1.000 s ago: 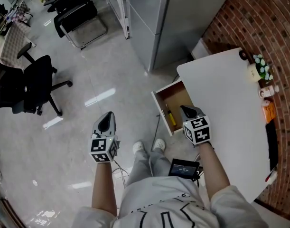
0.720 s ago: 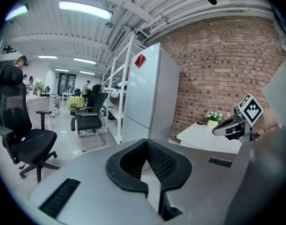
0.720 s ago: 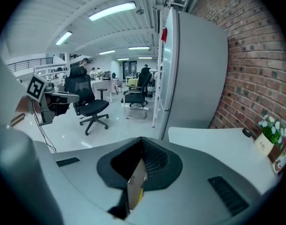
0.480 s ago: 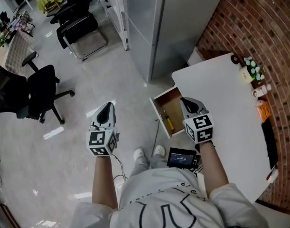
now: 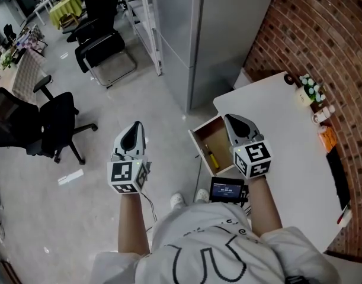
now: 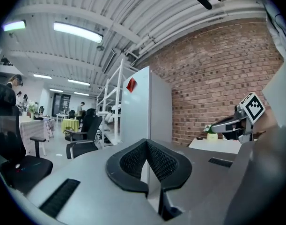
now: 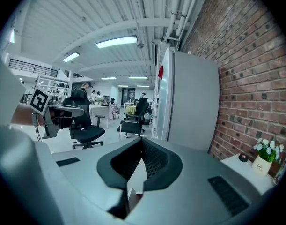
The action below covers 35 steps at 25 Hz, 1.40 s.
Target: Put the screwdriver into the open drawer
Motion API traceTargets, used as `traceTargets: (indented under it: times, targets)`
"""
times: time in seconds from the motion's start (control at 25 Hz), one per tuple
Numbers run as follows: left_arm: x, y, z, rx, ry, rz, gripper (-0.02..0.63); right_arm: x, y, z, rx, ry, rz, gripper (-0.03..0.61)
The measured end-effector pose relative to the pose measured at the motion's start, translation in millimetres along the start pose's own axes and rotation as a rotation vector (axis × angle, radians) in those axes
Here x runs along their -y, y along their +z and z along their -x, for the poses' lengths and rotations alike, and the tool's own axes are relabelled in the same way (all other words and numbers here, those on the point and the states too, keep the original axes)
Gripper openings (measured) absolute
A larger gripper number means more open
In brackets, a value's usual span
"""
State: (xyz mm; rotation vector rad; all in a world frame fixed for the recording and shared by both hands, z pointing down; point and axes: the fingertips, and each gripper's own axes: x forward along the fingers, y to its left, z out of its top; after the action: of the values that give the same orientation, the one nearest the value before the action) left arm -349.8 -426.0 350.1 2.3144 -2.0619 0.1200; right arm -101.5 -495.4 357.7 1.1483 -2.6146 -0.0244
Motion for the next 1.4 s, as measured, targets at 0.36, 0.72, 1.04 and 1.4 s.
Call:
traceTargets:
  times: [0.36, 0.72, 1.04, 1.4]
  targets:
    - [8.0, 45.9, 4.3, 0.110, 0.004, -0.093, 0.012, -2.0, 64.2, 20.7, 0.184, -0.035, 0.096, 0.018]
    - [6.3, 55.9, 10.0, 0.138, 0.001, -0.076, 0.012, -10.5, 64.6, 35.5, 0.210, -0.039, 0.103, 0.018]
    - [8.7, 55.7, 14.3, 0.149, -0.004, -0.066, 0.012, -16.4, 63.7, 44.1, 0.220, -0.051, 0.117, 0.018]
    - [21.4, 55.0, 11.7, 0.132, -0.046, -0.106, 0.012, -15.4, 63.1, 48.4, 0.239, -0.050, 0.096, 0.018]
